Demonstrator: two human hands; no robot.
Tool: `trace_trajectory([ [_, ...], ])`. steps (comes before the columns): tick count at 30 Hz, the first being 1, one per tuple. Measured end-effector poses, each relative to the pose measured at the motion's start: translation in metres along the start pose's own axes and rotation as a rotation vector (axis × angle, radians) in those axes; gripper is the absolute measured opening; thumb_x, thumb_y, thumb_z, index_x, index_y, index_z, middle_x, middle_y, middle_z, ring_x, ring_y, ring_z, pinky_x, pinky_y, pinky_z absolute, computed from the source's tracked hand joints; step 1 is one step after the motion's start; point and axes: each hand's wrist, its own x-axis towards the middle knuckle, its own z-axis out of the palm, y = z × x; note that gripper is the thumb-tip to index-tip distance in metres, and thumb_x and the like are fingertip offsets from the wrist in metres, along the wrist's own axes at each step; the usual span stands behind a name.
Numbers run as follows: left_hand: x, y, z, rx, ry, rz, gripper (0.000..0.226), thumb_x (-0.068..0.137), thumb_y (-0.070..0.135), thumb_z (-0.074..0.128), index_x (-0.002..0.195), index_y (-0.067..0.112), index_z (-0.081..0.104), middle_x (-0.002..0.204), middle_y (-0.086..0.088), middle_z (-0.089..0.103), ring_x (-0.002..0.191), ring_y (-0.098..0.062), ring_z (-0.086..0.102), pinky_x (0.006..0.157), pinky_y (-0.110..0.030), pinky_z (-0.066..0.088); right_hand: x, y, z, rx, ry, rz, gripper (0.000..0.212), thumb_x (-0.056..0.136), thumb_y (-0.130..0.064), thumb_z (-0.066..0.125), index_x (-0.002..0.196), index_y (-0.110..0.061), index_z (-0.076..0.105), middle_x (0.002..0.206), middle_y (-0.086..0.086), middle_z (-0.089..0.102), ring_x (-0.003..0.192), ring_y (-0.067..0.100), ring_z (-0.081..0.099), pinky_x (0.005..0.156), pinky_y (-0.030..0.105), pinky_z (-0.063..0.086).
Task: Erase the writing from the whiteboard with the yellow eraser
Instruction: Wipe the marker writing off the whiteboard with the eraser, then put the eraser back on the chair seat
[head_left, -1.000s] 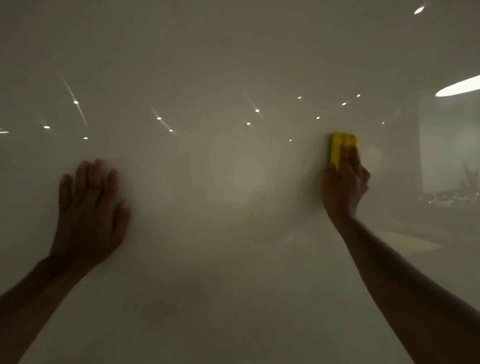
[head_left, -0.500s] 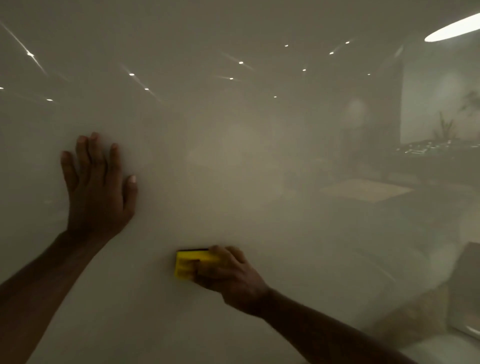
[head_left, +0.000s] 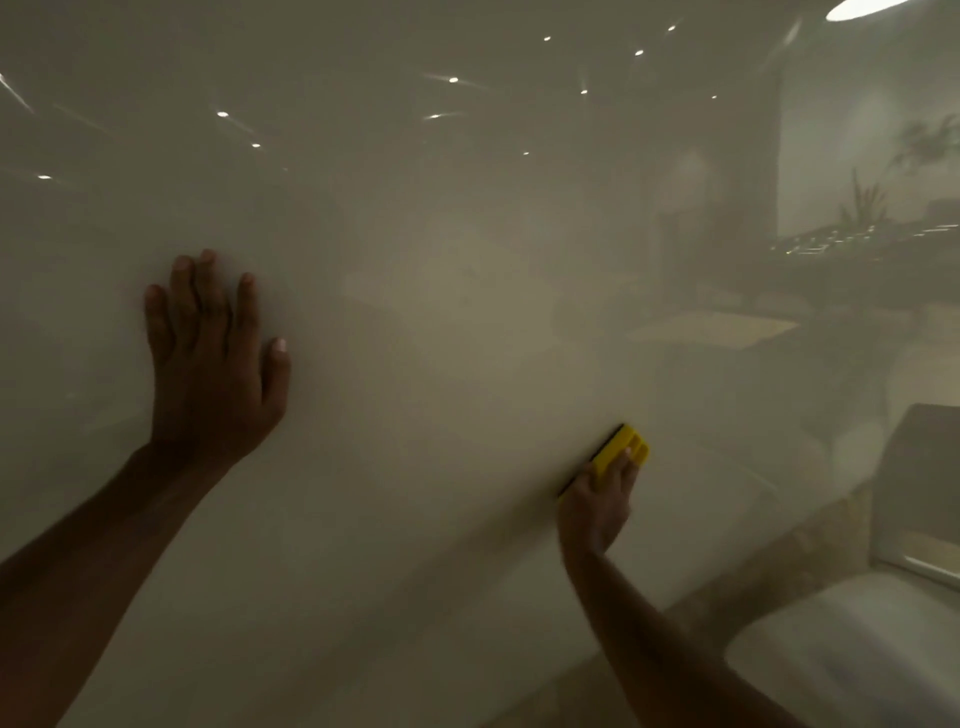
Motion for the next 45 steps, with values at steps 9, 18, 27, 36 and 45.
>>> trace_trajectory([
  [9,-0.005,0.001,-0.002,-0.064,-0.034,-0.003,0.061,0.104,0.03,0.038,0.154,-0.005,0.034,0.165,-0.037,0.018,0.154,-0.056,0.011,0.125,-0.064,-0.001,-0.145,-0.021,0.047,-0.279,-0.685,-1.397,0.046,0.103,-0.012,0.044,0.143,-0.032,0.055,0.15,-0.01,0.051,0.147,0.03,0.034,0.12,0.05,0.025],
  [18,-0.005,0.021,0.013,-0.219,-0.11,-0.142,0.067,0.106,0.039,0.034,0.165,0.01,0.017,0.164,-0.037,0.019,0.147,-0.063,0.021,0.112,-0.08,0.023,0.002,0.038,-0.021,-0.299,-0.35,-1.034,0.056,0.097,0.003,0.05,0.151,-0.013,0.044,0.161,0.008,0.036,0.149,0.029,0.033,0.117,0.05,0.033],
  [27,0.019,0.088,0.038,-0.212,-0.124,-0.133,0.066,0.106,0.037,0.034,0.163,0.006,0.021,0.166,-0.035,0.017,0.152,-0.058,0.015,0.113,-0.08,0.021,0.105,-0.036,-0.013,-0.069,0.081,-0.149,0.071,0.088,0.0,0.039,0.157,-0.012,0.028,0.166,0.008,0.018,0.146,0.034,0.036,0.119,0.038,0.032],
  [36,0.058,0.187,0.078,-0.206,-0.1,-0.097,0.058,0.105,0.03,0.038,0.154,0.0,0.033,0.162,-0.038,0.022,0.156,-0.053,0.009,0.106,-0.087,0.02,0.137,-0.115,-0.015,-0.213,-0.244,-1.313,0.061,0.091,-0.001,0.056,0.15,-0.016,0.045,0.16,0.008,0.038,0.145,0.037,0.037,0.116,0.047,0.032],
  [45,0.032,0.291,0.104,-0.218,-0.181,-0.012,0.064,0.1,0.028,0.043,0.152,-0.009,0.037,0.163,-0.04,0.02,0.153,-0.059,0.009,0.118,-0.078,0.0,0.21,0.075,-0.094,-0.301,-0.183,-0.732,0.065,0.095,-0.003,0.062,0.154,-0.016,0.037,0.164,0.005,0.027,0.135,0.035,0.044,0.109,0.043,0.045],
])
